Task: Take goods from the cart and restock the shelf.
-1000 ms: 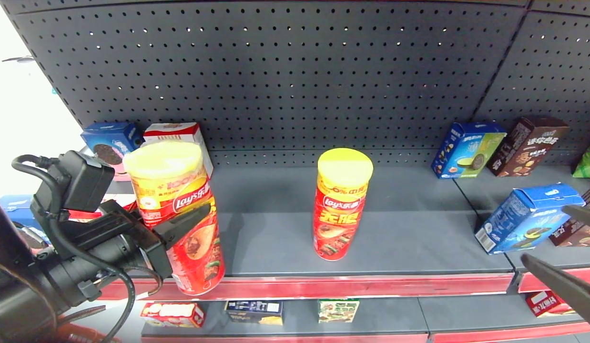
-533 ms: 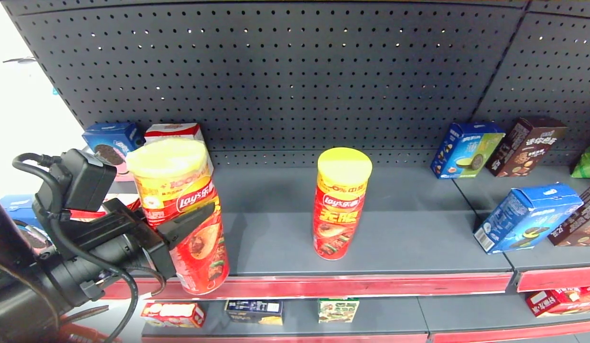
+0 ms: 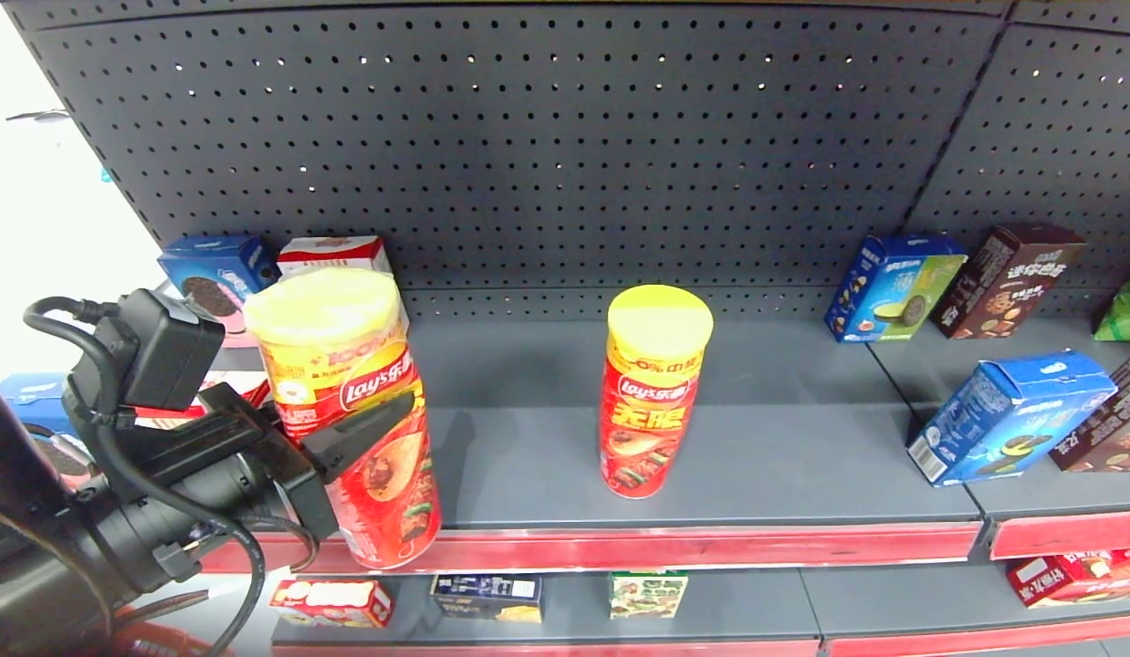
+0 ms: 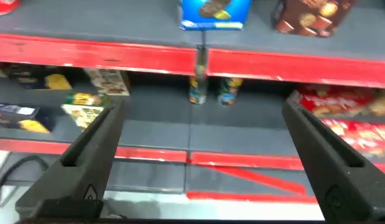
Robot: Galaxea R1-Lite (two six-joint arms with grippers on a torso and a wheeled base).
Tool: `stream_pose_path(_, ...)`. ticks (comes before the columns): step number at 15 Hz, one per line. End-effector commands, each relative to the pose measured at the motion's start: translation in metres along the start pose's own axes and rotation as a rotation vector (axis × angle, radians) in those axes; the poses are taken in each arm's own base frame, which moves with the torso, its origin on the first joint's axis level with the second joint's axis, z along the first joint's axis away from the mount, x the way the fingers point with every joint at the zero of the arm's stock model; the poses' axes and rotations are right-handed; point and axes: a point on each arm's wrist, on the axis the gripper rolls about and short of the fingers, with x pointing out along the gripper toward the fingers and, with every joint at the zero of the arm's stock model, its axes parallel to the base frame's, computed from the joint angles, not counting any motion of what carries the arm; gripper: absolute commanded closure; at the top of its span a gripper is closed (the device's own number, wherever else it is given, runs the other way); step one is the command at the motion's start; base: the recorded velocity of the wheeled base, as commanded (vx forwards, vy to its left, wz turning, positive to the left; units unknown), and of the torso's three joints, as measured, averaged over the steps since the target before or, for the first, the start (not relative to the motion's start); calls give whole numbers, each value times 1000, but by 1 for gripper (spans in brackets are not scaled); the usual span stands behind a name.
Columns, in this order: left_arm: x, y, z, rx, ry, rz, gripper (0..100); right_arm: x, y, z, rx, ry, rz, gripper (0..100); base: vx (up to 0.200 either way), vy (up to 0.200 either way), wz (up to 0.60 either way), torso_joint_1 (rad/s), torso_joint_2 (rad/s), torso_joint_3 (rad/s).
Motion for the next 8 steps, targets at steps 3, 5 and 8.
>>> stream_pose_path(3,-1,-2,1,2,-5,-8,100,-7,6,-3,50,-54,-190,0,0,0,0,0,0,0)
stream_pose_path(5,-1,-2,2,3,-8,-7,100,-7,6,-4,44,-60,-169,0,0,0,0,0,0,0)
stream_pose_path(8,-1,-2,3,4,-13,-7,100,-6,6,-4,56,-70,-158,0,0,0,0,0,0,0)
